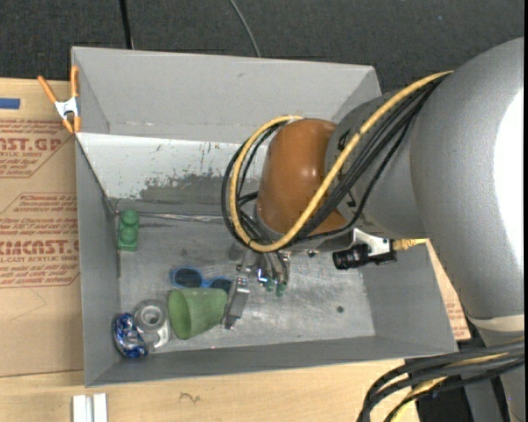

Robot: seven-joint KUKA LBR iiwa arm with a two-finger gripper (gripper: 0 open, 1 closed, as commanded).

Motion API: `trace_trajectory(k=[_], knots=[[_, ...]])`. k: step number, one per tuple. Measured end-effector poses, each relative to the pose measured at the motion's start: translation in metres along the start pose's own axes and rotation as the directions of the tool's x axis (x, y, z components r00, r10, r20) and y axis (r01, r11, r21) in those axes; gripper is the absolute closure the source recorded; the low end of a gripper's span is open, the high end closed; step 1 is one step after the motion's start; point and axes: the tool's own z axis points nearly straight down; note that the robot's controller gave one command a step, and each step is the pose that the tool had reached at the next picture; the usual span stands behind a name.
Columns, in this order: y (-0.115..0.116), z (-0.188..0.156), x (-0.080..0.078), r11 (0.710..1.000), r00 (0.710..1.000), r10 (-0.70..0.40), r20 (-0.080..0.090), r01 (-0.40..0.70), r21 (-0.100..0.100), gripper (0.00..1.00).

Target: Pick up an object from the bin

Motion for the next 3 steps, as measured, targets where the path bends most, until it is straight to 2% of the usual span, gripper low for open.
trace_trajectory(k=[1,2,3], knots=[[-0.006,0.074,-0.022,0.999,0.999,-0.038,0.01,0.038,0.002,0.0],[-0.005,0.07,-0.022,0.999,0.999,-0.038,0.009,0.038,0.001,1.0],[-0.007,-0.012,-0.025,0.996,0.996,-0.089,0.009,0.089,0.0,1.0]])
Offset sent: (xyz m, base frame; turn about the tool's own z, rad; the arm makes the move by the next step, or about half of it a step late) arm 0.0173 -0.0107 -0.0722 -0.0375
